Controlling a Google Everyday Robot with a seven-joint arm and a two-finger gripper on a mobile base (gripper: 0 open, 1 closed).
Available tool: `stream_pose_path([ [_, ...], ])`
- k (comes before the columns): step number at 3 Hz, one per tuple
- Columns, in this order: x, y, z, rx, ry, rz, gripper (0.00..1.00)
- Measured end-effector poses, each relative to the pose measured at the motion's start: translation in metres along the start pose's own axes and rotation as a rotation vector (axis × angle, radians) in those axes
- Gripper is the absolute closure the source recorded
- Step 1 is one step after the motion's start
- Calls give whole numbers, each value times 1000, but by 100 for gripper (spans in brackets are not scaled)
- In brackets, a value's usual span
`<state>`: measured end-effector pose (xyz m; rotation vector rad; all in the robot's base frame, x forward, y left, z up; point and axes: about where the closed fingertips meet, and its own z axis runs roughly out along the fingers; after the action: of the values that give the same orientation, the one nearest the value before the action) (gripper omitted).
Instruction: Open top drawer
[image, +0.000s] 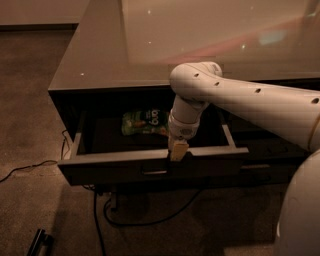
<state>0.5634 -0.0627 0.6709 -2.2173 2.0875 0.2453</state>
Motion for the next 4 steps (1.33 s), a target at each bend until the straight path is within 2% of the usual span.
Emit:
stream_pose_path([
  [1, 0, 0, 0, 0, 0, 0, 16],
  [2, -2, 4, 1, 11, -20, -15, 0],
  [3, -6, 11, -1, 23, -19, -40, 0],
  [4, -6, 11, -1, 23, -18, -41, 0],
])
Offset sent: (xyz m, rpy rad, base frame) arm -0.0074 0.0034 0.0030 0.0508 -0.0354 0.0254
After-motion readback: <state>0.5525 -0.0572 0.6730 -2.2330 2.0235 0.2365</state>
